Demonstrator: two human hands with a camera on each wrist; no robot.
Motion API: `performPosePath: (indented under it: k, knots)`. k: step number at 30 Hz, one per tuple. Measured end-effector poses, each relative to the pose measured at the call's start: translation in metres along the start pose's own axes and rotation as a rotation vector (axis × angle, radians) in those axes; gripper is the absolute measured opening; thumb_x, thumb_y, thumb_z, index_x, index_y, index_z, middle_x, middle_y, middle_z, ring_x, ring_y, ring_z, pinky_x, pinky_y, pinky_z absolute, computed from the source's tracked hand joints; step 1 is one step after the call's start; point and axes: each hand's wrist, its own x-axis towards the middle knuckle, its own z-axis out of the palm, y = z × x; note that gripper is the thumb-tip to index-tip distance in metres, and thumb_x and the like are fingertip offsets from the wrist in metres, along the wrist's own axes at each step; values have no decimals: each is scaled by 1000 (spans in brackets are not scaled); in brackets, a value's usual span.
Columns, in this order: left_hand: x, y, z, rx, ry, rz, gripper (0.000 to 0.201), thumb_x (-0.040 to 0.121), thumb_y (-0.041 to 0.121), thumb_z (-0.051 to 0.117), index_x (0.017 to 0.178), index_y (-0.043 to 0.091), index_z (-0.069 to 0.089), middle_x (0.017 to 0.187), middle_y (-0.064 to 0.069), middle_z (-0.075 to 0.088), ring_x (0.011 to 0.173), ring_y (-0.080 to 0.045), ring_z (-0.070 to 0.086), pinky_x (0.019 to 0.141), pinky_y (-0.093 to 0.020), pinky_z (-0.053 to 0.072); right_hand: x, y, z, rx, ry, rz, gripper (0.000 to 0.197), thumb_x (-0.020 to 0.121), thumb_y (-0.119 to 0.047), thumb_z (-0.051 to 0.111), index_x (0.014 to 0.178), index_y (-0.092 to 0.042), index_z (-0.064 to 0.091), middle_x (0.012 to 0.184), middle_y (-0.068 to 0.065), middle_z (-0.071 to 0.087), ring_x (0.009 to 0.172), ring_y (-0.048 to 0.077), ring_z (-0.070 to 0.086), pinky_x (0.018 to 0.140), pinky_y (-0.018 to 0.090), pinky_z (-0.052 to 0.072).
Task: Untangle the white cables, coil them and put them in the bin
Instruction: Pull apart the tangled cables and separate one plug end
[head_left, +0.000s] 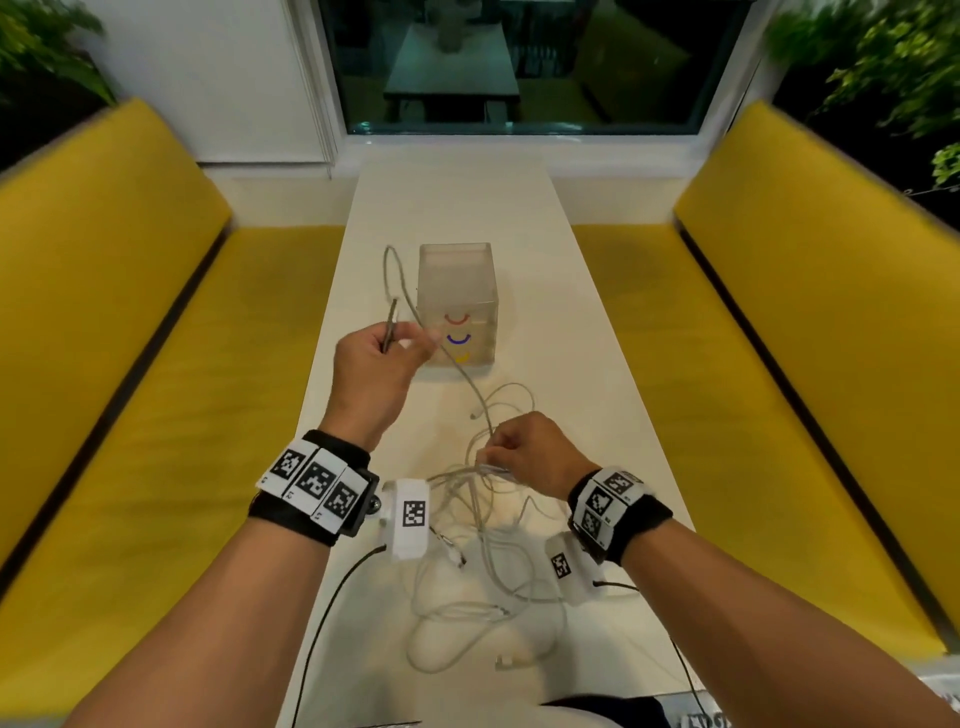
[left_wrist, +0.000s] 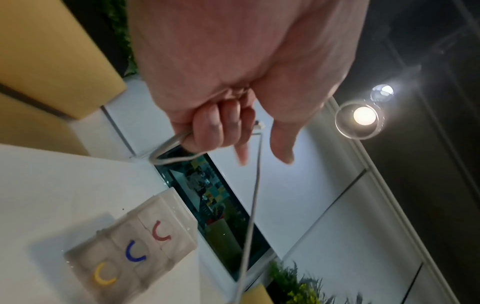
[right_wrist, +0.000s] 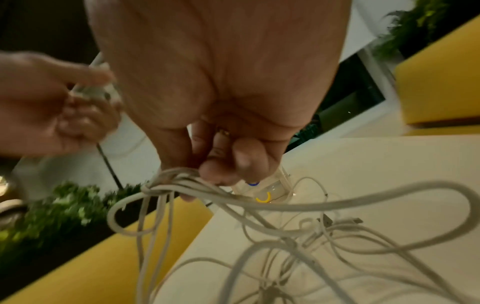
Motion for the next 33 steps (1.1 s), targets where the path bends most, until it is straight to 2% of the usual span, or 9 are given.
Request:
performPosePath:
  k: [3, 7, 9, 14, 17, 20, 24, 29, 33]
  knots:
    - [-10, -14, 0, 147, -104, -34, 24, 80, 28, 84, 93, 15, 69, 58, 8, 34, 50, -10, 29, 48, -24, 28, -5, -5, -4, 120, 43, 49, 26, 87, -19, 76, 63, -13, 68, 45, -16, 61, 42, -2, 54, 48, 15, 41]
    - [-28, -37, 12, 340, -386, -53, 29, 74, 30, 89, 80, 7, 72, 49, 14, 33, 45, -7, 28, 45, -22, 25, -11, -10, -6, 273, 35, 42, 28, 88, -20, 75, 68, -3, 67, 48, 8, 60, 40, 23, 50, 38, 23, 39]
    - [-32, -46, 19, 419, -438, -30, 27, 73, 29, 89, 77, 9, 71, 50, 13, 35, 45, -6, 29, 46, -20, 25, -12, -11, -8, 330, 38, 19, 26, 92, -14, 70, 70, -1, 67, 51, 10, 59, 40, 24, 51, 37, 24, 41]
    - [-30, -58, 24, 459, -408, 21, 14, 75, 17, 85, 72, 15, 72, 66, 5, 61, 59, -6, 52, 55, -12, 40, -14, -7, -9, 369, 52, -13, 26, 96, -14, 64, 79, 3, 69, 56, 17, 56, 41, 26, 52, 41, 28, 48]
    - [-27, -64, 23, 467, -362, 1, 13, 79, 9, 79, 74, 18, 70, 68, 6, 63, 62, -7, 57, 59, -15, 41, -13, -4, -8, 435, 98, -17, 22, 94, -12, 68, 79, 4, 69, 65, 16, 57, 47, 25, 53, 43, 32, 52]
    - [-25, -68, 25, 464, -402, -72, 12, 79, 8, 74, 72, 16, 68, 61, 7, 57, 52, -3, 51, 54, -18, 40, -13, -1, -6, 439, 107, -5, 22, 93, -10, 69, 81, 9, 67, 74, 12, 59, 53, 22, 56, 44, 33, 53]
    - [-27, -67, 27, 330, -357, -179, 25, 84, 4, 65, 62, 13, 58, 51, 9, 48, 40, -1, 38, 47, -18, 34, -10, -2, -4, 446, 144, 36, 19, 93, -9, 67, 77, -1, 68, 74, 4, 64, 56, 23, 59, 44, 32, 52]
    - [-26, -68, 25, 83, -318, -402, 23, 85, 4, 58, 66, 15, 51, 59, 0, 36, 48, -13, 26, 43, -22, 20, -6, -1, -6, 423, 184, 86, 19, 95, -10, 61, 77, -5, 67, 70, 8, 68, 54, 22, 63, 45, 28, 44]
    - [-27, -66, 24, 53, -310, -391, 22, 85, 0, 63, 68, 14, 58, 57, 2, 42, 48, -12, 31, 40, -21, 24, -6, -7, -12, 367, 208, 45, 19, 95, -11, 62, 78, -4, 65, 77, 17, 70, 49, 22, 60, 47, 22, 42]
